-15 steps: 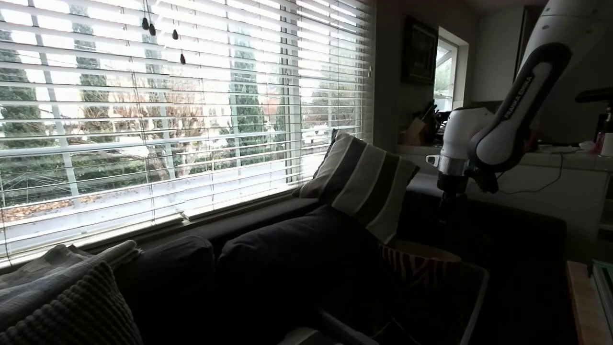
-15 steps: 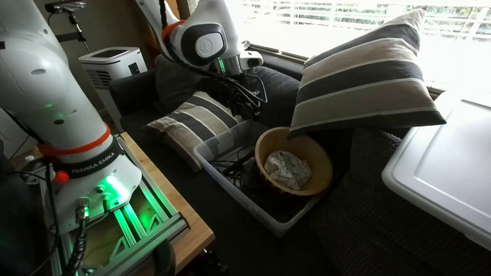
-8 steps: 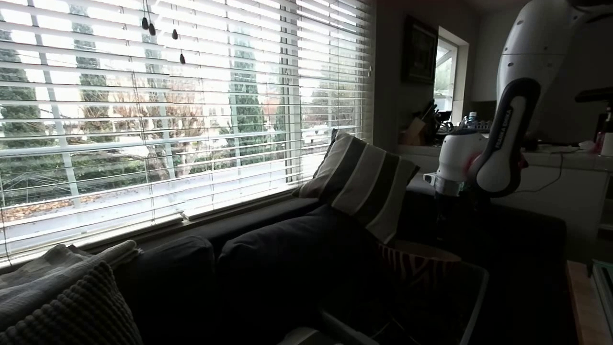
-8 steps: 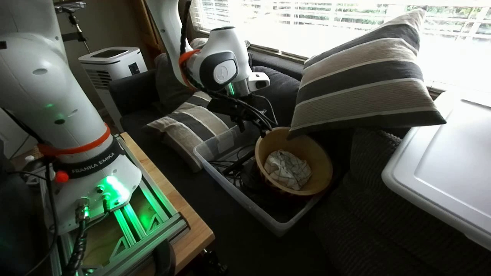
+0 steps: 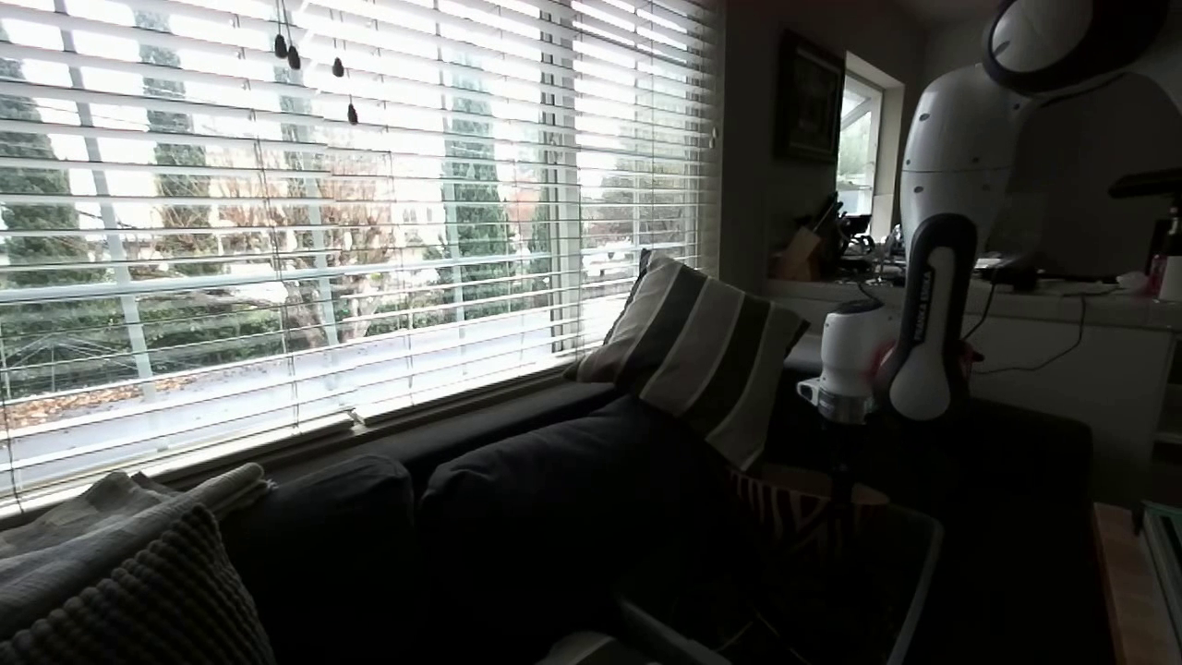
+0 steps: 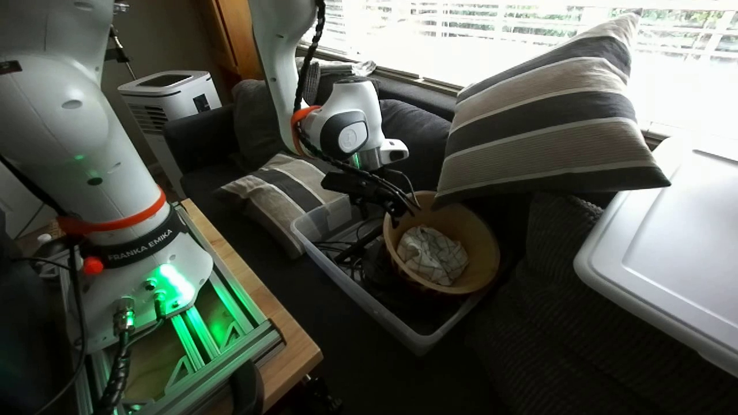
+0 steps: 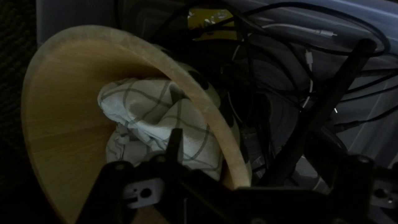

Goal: Remove the wooden bowl from the container and put it on the striped pillow on the left

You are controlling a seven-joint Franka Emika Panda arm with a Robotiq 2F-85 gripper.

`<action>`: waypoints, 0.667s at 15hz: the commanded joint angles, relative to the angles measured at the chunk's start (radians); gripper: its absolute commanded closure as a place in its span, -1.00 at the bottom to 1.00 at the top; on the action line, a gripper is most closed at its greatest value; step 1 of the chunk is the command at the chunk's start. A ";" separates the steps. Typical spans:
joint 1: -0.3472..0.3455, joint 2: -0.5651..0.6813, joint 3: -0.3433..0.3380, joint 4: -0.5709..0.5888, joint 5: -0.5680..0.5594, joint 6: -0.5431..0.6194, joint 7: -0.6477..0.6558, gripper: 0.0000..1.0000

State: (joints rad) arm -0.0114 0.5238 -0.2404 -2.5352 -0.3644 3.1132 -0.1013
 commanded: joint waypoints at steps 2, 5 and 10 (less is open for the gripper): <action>0.009 0.005 -0.003 0.005 0.038 -0.001 -0.031 -1.00; 0.009 0.005 -0.005 0.006 0.038 -0.001 -0.032 -1.00; -0.078 -0.010 0.096 0.030 0.079 -0.050 -0.067 -1.00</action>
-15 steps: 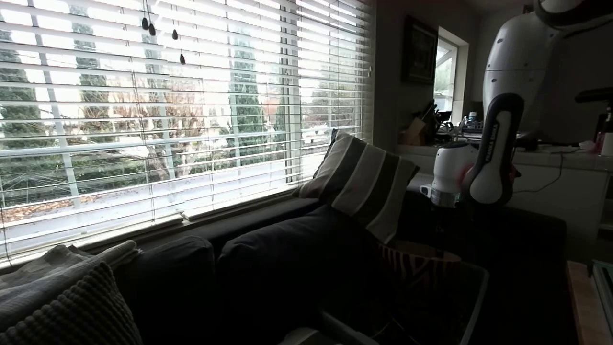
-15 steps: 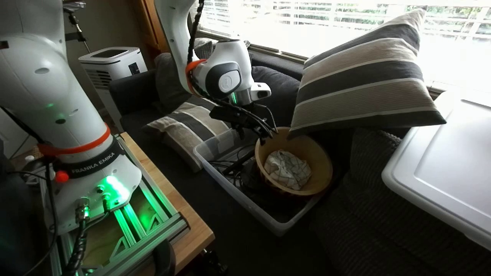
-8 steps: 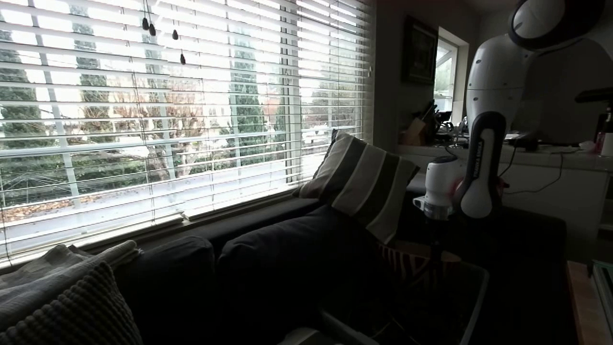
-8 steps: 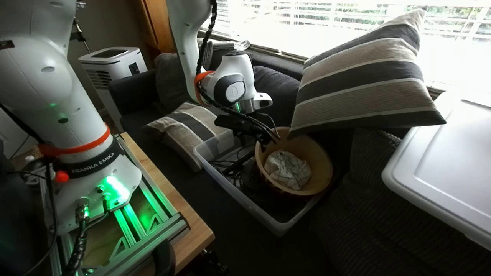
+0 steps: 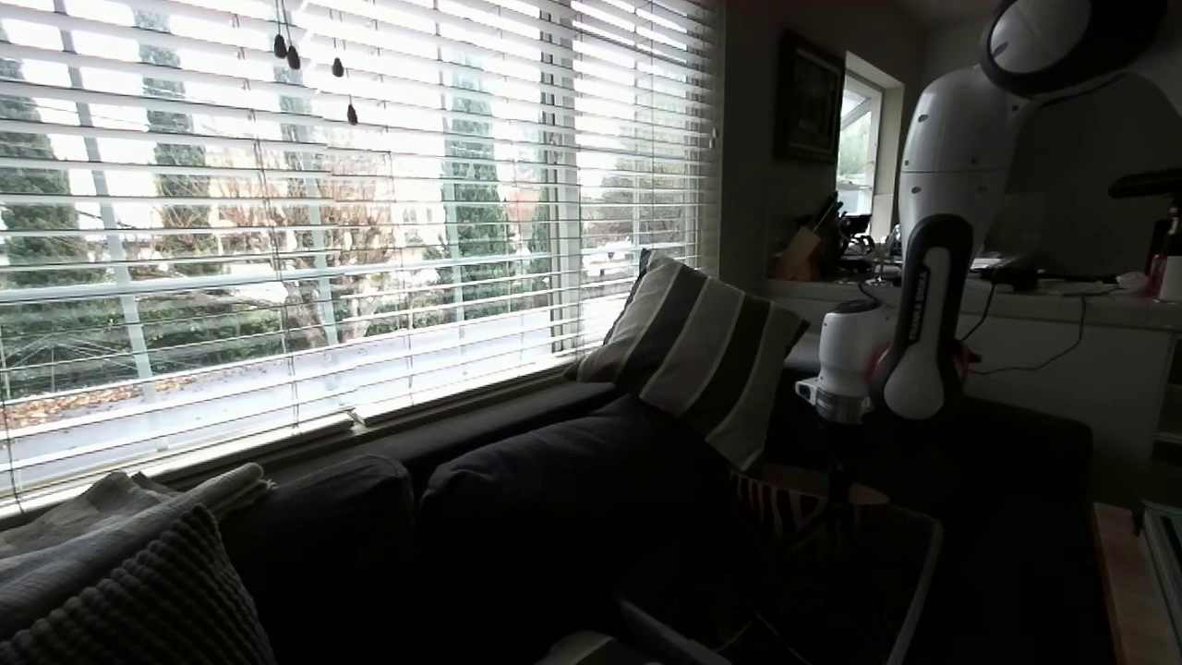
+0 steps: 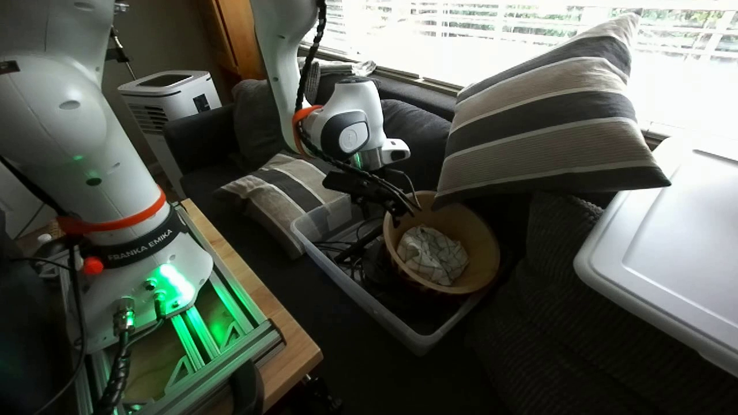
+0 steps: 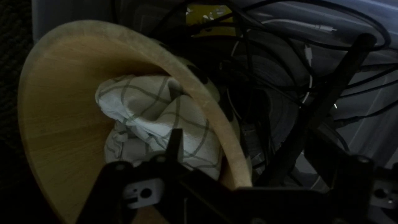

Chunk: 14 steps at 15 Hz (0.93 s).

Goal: Remove the wooden bowl from the container and put it on the striped pillow on the left

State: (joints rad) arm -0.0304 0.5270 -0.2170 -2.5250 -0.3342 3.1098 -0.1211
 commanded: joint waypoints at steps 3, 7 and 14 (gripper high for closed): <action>-0.177 -0.012 0.211 0.068 0.104 -0.120 -0.114 -1.00; -0.269 0.025 0.306 0.153 0.164 -0.175 -0.205 -1.00; -0.398 0.124 0.410 0.262 0.233 -0.224 -0.347 -1.00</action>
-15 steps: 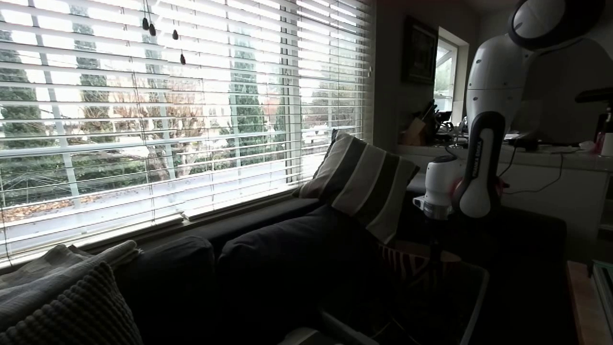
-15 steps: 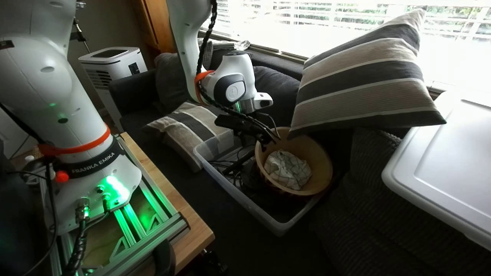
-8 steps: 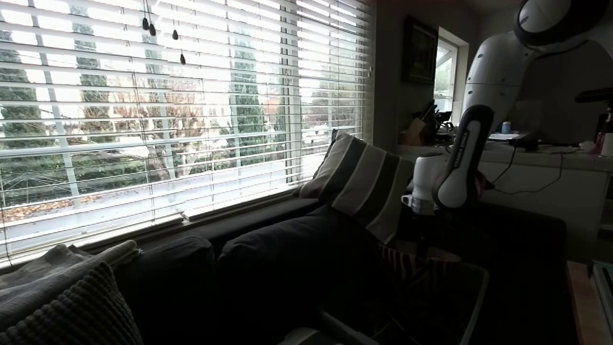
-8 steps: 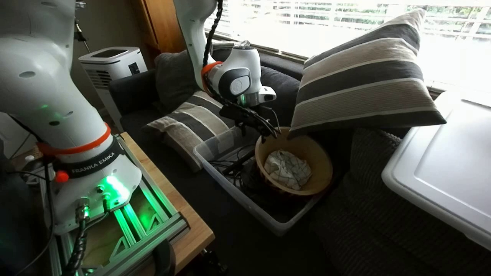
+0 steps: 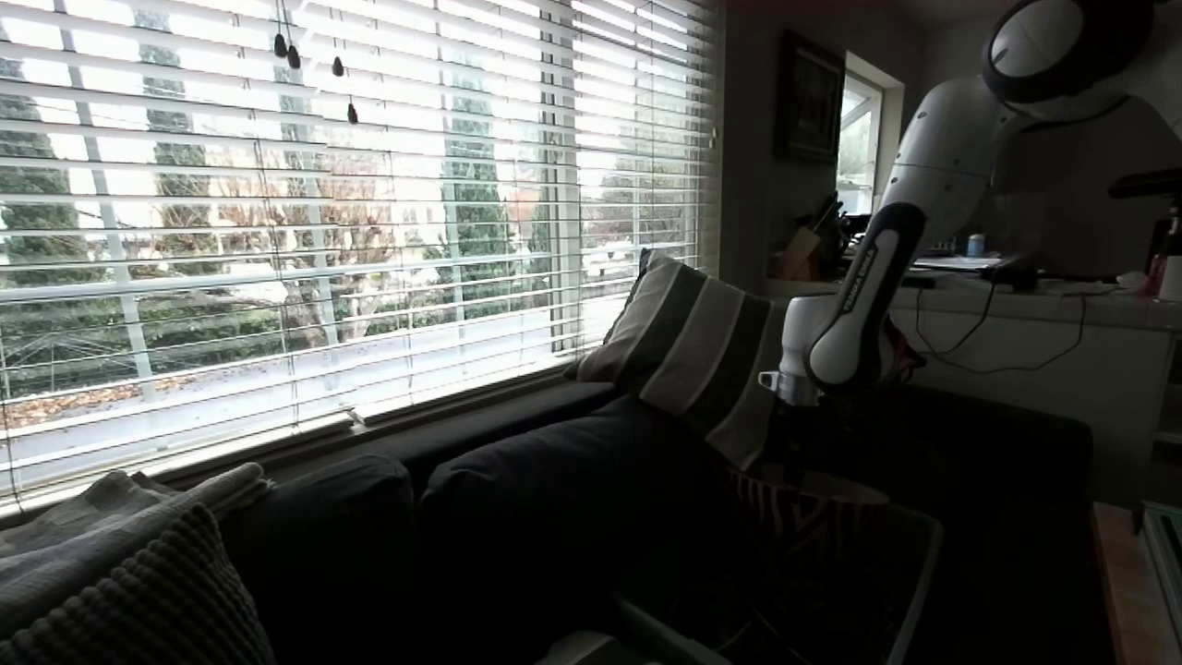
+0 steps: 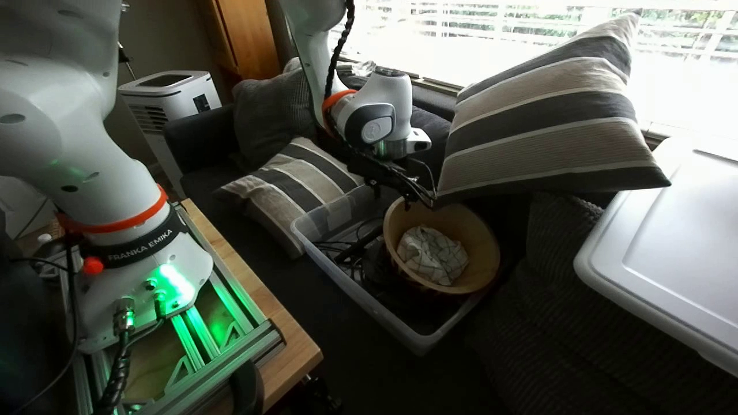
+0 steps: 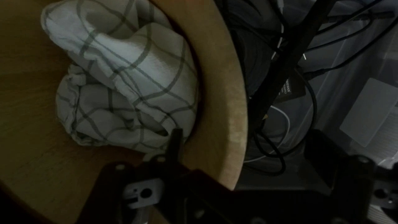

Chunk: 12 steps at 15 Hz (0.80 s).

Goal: Remove the wooden bowl from the container and put it on the striped pillow on the left

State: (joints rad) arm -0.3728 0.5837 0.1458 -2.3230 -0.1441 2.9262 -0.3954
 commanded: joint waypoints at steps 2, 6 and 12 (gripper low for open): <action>-0.083 0.096 0.065 0.089 0.062 -0.074 -0.097 -0.79; -0.107 0.141 0.077 0.125 0.080 -0.099 -0.131 -0.05; -0.105 0.137 0.074 0.130 0.094 -0.135 -0.119 0.84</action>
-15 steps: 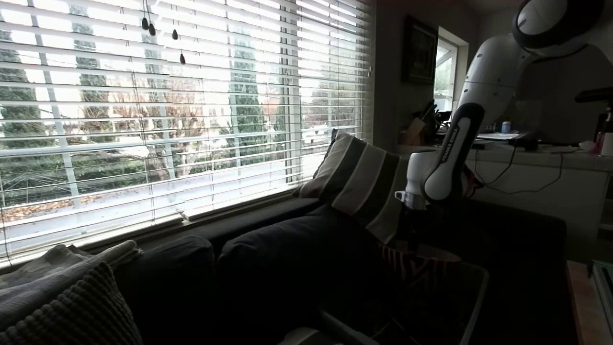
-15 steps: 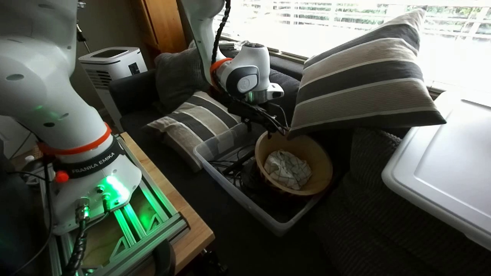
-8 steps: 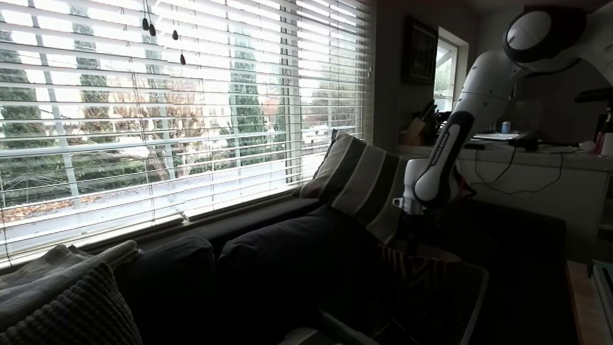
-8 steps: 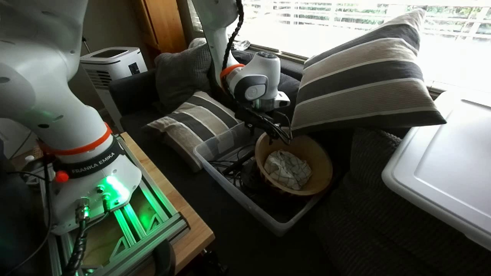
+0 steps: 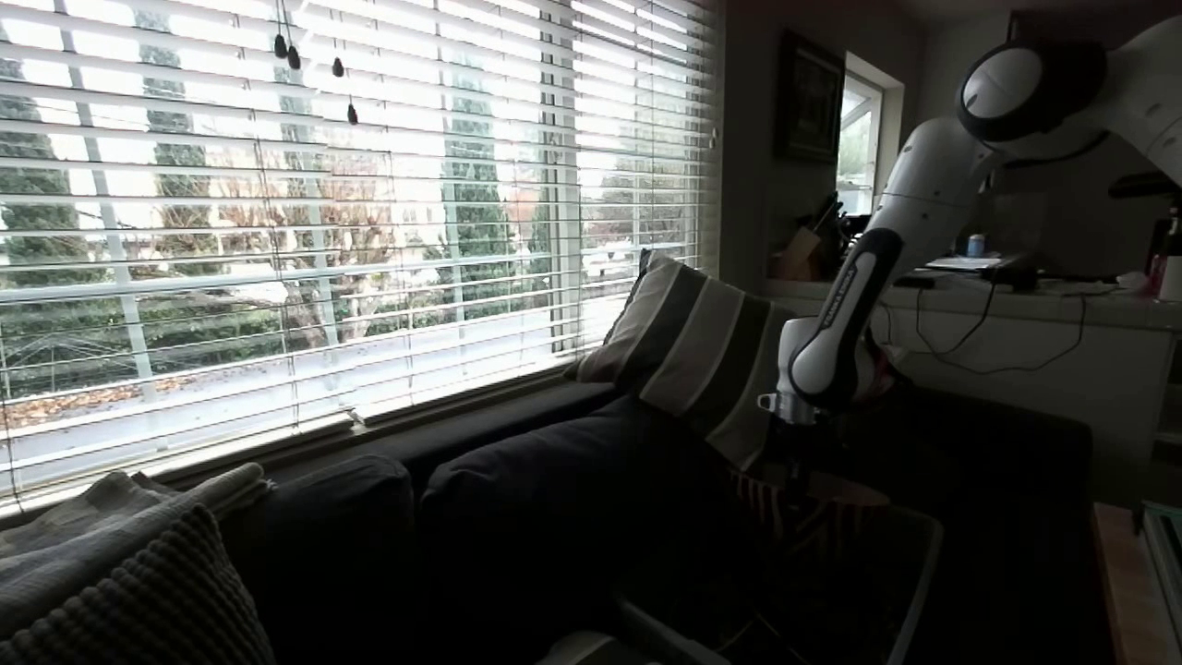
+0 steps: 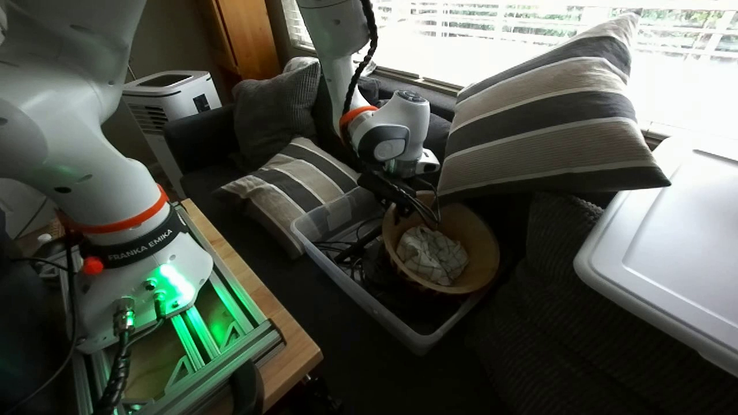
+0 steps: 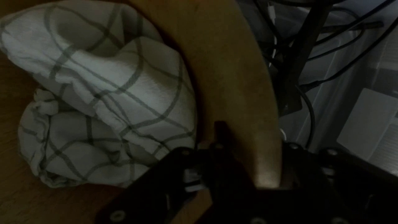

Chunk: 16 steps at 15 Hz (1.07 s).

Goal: Remove the wooden bowl from the container and put it on the striped pillow on the left

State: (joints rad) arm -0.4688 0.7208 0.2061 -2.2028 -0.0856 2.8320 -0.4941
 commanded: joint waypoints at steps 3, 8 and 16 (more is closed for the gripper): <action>-0.003 -0.019 0.008 0.003 0.041 -0.065 -0.010 0.87; -0.003 -0.061 0.002 -0.032 0.051 -0.068 -0.005 0.87; 0.298 -0.167 -0.287 -0.199 -0.056 0.218 0.242 0.87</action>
State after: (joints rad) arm -0.3267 0.6304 0.0799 -2.3007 -0.0852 2.9295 -0.3738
